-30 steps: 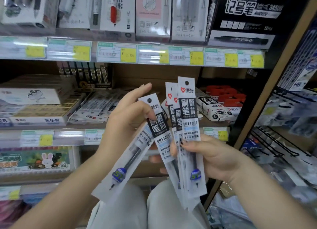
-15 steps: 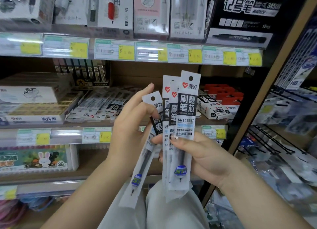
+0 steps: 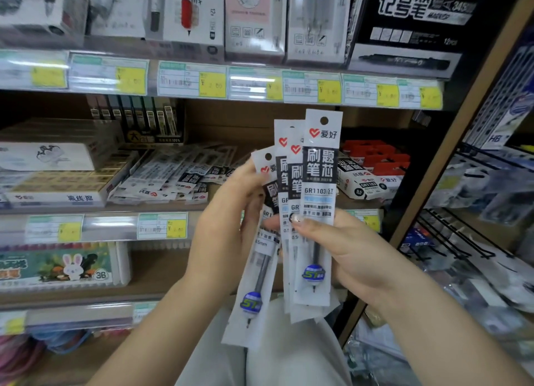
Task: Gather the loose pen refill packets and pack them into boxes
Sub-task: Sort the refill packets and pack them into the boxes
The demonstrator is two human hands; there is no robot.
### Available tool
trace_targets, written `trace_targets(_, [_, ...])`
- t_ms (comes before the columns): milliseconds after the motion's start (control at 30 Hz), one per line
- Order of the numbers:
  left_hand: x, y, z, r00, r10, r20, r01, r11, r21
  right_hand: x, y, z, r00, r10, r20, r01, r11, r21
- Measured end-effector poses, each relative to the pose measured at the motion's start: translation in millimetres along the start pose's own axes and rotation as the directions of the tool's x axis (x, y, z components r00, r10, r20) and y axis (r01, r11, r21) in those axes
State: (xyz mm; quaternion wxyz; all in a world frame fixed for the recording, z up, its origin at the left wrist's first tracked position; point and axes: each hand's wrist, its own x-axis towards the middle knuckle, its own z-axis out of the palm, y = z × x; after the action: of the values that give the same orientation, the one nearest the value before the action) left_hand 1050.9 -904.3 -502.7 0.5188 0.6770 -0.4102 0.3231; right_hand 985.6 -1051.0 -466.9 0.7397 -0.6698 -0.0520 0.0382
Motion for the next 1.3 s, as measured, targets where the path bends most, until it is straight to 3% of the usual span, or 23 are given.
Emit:
trace_targets(100, [-1,7,1,0.925,-0.376,-0.058,0.358,0.912,-0.200,2,-1,-4,0.998,-0.026,-0.063,0.021,0.996,-0.084])
trace_targets(133, [0,7,1,0.868,-0.496,0.023,0.487,0.839,-0.242,2,-2,-5,0.996,-0.028,-0.089,0.020,0.995,-0.097])
trace_targets(200, [-2,5,2,0.794,-0.558,0.241,0.600,0.784,-0.163,4,-3,-5,0.990,-0.031,-0.135,0.019,0.996,-0.087])
trace_targets(267, [-6,7,4,0.771,-0.516,0.372,0.589,0.800,-0.112,5,-3,-5,0.985,-0.030,-0.173,0.022,0.999,-0.046])
trace_targets(400, [-16,10,7,0.808,-0.470,0.356,0.532,0.841,-0.099,6,-3,-8,0.978,0.006,-0.207,0.002,0.999,0.035])
trace_targets(567, [-23,16,15,0.751,-0.632,0.190,0.659,0.738,-0.146,7,-5,-10,0.971,0.015,-0.237,0.035,0.978,0.207])
trace_targets(667, [-26,15,20,0.718,-0.664,0.207,0.693,0.708,-0.135,7,-6,-10,0.973,0.037,-0.226,0.042,0.941,0.335])
trace_targets(733, [-27,17,21,0.647,-0.719,0.254,0.762,0.624,-0.172,7,-5,-10,0.976,0.039,-0.215,0.045,0.927,0.371])
trace_targets(833, [-28,23,23,0.516,-0.772,0.371,0.850,0.408,-0.334,6,-2,-11,0.978,0.020,-0.206,0.048,0.947,0.319])
trace_targets(933, [-24,22,24,0.467,-0.758,0.455,0.845,0.232,-0.481,2,2,-10,0.981,-0.020,-0.191,0.061,0.975,0.214])
trace_targets(1167, [-17,28,28,0.435,-0.698,0.568,0.840,0.087,-0.536,-2,4,-5,0.987,-0.068,-0.144,0.079,0.994,0.070])
trace_targets(1300, [-14,22,37,0.387,-0.759,0.524,0.855,0.082,-0.513,1,3,0,0.983,-0.070,-0.171,0.077,0.996,0.035])
